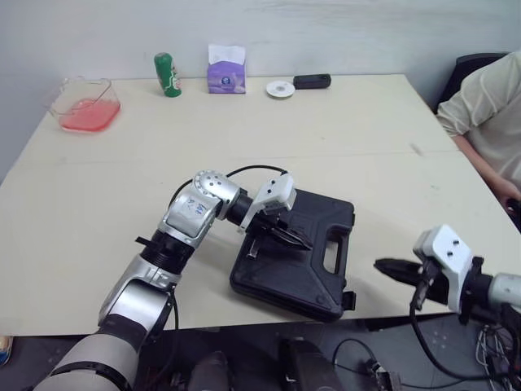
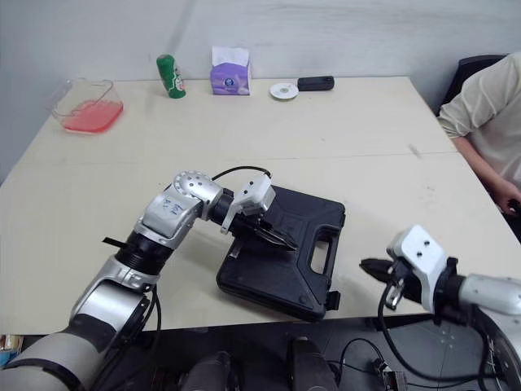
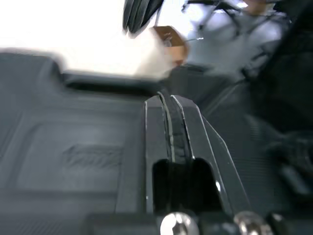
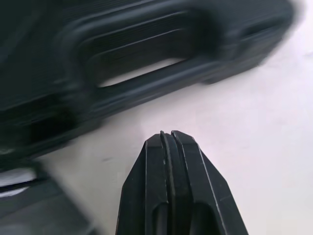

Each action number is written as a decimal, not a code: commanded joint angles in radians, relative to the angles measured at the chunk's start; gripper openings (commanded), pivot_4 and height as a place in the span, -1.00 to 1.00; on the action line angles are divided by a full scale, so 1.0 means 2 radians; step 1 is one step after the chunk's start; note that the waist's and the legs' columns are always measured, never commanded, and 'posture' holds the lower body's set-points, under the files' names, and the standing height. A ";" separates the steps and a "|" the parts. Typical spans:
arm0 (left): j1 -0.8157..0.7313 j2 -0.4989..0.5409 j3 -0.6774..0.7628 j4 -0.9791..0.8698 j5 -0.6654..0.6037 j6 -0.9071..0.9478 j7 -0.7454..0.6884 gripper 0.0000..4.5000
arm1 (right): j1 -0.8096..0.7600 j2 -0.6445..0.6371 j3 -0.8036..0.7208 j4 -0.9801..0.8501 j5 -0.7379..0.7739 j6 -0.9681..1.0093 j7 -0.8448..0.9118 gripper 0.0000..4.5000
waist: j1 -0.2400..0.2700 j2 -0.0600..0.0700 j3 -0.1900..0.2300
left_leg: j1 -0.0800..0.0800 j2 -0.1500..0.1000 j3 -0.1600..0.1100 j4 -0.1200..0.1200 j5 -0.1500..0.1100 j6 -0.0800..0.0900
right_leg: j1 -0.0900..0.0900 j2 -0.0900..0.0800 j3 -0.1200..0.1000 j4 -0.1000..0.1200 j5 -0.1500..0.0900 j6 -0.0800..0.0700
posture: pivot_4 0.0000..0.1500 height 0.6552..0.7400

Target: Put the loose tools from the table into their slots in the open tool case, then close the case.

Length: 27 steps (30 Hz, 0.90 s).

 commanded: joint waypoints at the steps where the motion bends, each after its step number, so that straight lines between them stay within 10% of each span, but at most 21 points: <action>1: 0.018 0.013 -0.024 -0.056 -0.012 0.024 0.001 -0.98 | 0.034 -0.004 -0.010 -0.035 0.016 0.003 0.009 -1.00 | -0.001 0.000 0.000 | 0.000 0.000 0.000 0.000 0.000 0.000 | 0.001 0.000 0.000 0.000 0.000 0.000 | 1.00 1.00; 8: 0.037 0.017 -0.120 -0.045 0.086 0.004 0.081 -0.98 | 0.035 0.000 0.054 -0.039 0.019 0.002 -0.013 -1.00 | 0.000 0.000 0.000 | 0.000 -0.001 -0.003 0.000 0.000 0.002 | 0.004 0.000 -0.001 -0.004 0.000 0.001 | 1.00 1.00; 27: 0.028 0.021 -0.115 -0.008 0.062 0.033 0.085 -0.98 | -0.075 -0.010 0.059 -0.042 0.091 0.052 -0.049 -1.00 | 0.000 -0.001 -0.002 | 0.001 -0.002 -0.014 -0.003 -0.001 0.002 | 0.006 0.001 -0.001 -0.004 0.000 -0.001 | 1.00 1.00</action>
